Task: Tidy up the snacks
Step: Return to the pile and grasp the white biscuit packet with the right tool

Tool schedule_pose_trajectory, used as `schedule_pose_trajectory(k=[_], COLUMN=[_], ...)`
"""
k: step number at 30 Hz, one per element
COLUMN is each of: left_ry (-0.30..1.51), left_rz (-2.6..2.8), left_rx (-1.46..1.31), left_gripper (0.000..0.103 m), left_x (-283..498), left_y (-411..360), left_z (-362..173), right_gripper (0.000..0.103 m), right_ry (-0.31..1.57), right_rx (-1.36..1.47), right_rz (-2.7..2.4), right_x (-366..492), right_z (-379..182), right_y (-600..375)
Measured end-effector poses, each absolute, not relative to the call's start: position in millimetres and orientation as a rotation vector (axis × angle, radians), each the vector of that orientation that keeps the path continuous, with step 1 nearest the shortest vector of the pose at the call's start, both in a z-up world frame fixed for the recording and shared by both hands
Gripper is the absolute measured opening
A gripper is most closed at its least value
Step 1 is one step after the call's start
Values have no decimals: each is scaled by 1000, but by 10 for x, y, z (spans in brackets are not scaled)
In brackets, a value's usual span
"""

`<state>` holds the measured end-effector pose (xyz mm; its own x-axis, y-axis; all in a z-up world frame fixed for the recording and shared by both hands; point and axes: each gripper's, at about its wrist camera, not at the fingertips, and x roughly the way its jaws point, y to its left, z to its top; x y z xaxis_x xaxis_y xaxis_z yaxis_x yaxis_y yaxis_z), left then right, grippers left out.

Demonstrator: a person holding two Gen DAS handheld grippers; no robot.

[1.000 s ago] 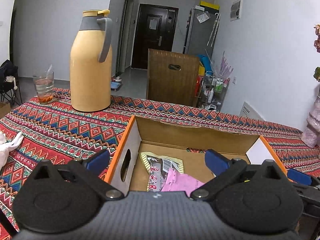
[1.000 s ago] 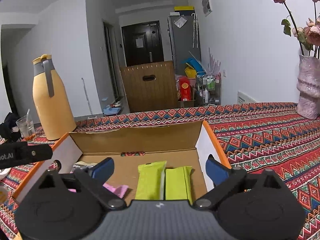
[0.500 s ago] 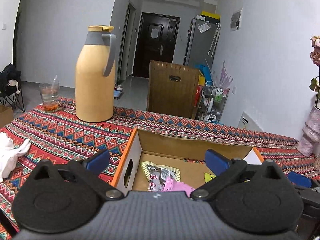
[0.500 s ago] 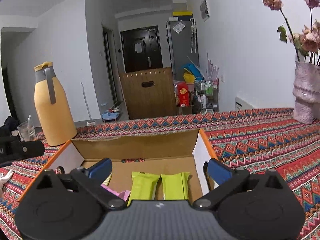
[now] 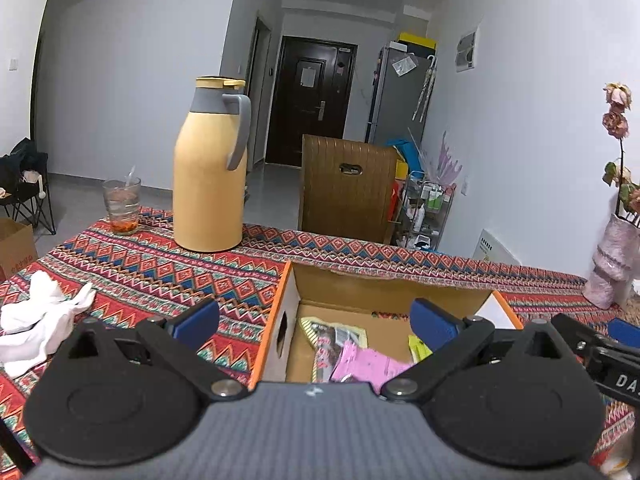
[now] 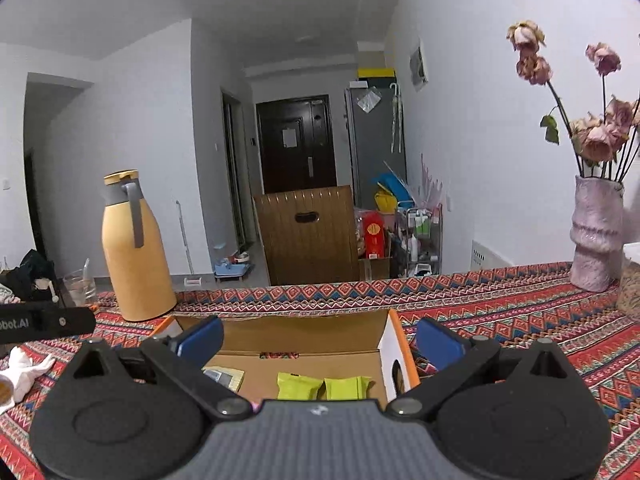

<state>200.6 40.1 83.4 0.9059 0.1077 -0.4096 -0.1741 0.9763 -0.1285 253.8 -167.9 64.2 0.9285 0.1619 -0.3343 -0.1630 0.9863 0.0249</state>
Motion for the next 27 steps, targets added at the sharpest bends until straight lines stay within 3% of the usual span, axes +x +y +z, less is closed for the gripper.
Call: schedule_pose_trajectory(k=[27], left_ry=[445], left_rz=[149], left_rx=[-39], left_gripper=[103], left_x=[1095], left_y=[524], left_z=[-47], right_gripper=[103], right_ry=[506], right_rx=[-14], right_rz=[174], right_x=[1529], right_z=[-110], right_y=[-2170])
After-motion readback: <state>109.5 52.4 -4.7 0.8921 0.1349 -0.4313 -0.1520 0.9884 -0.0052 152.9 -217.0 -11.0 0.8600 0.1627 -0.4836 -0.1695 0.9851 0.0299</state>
